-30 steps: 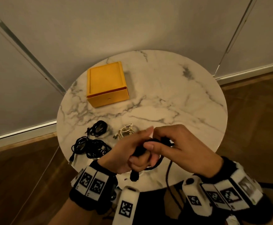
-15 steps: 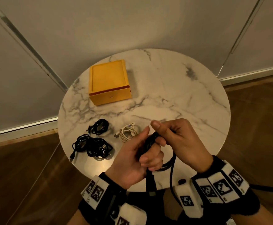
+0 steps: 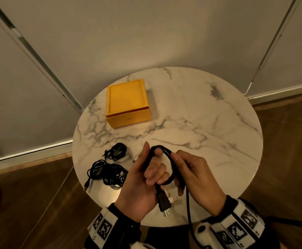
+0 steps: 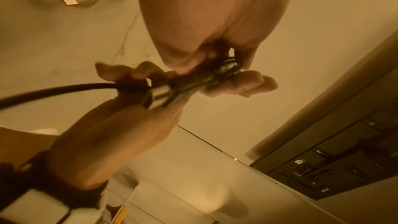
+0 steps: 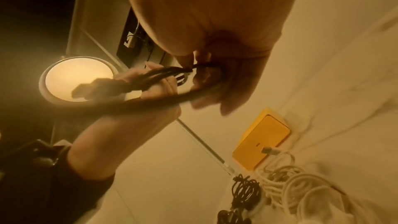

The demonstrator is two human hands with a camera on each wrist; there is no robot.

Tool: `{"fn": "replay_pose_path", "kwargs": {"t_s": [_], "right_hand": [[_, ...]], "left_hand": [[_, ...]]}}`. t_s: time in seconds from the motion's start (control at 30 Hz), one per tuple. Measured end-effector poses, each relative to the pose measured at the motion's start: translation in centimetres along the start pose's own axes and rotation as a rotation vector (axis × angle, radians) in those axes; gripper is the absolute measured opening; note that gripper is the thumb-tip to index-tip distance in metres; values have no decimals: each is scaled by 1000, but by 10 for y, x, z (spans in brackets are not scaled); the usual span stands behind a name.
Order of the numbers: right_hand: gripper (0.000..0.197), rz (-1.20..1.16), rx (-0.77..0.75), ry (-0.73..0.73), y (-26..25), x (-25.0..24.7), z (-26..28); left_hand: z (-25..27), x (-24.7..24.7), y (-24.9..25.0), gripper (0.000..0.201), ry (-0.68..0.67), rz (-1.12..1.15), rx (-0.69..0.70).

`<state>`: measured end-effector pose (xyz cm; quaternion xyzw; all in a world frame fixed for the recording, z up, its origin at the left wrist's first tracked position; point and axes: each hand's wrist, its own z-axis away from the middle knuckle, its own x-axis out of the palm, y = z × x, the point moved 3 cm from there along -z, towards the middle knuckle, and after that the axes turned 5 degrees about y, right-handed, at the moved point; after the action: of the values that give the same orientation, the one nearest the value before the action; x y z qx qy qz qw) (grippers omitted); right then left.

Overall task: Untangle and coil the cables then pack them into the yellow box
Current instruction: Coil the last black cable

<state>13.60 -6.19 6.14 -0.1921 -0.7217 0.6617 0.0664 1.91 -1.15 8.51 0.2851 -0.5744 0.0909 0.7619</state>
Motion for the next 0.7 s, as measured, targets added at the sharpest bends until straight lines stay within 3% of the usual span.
{"fn": "replay_pose_path", "kwargs": {"t_s": [0.1,0.23,0.43,0.7], "right_hand": [[28,-127,132,-68,-3,1,5],[8,63,54,-145,-6,7,33],[57,271,102,-275,6,15,50],[48,444,133,-408,7,27,67]], "left_hand": [[2,6,11,39,39,18,58],[4,13,21,40,268,-115,176],[-4,5,12,44,352,-399,247],[9,-4,22,34,322,-675,298]]}}
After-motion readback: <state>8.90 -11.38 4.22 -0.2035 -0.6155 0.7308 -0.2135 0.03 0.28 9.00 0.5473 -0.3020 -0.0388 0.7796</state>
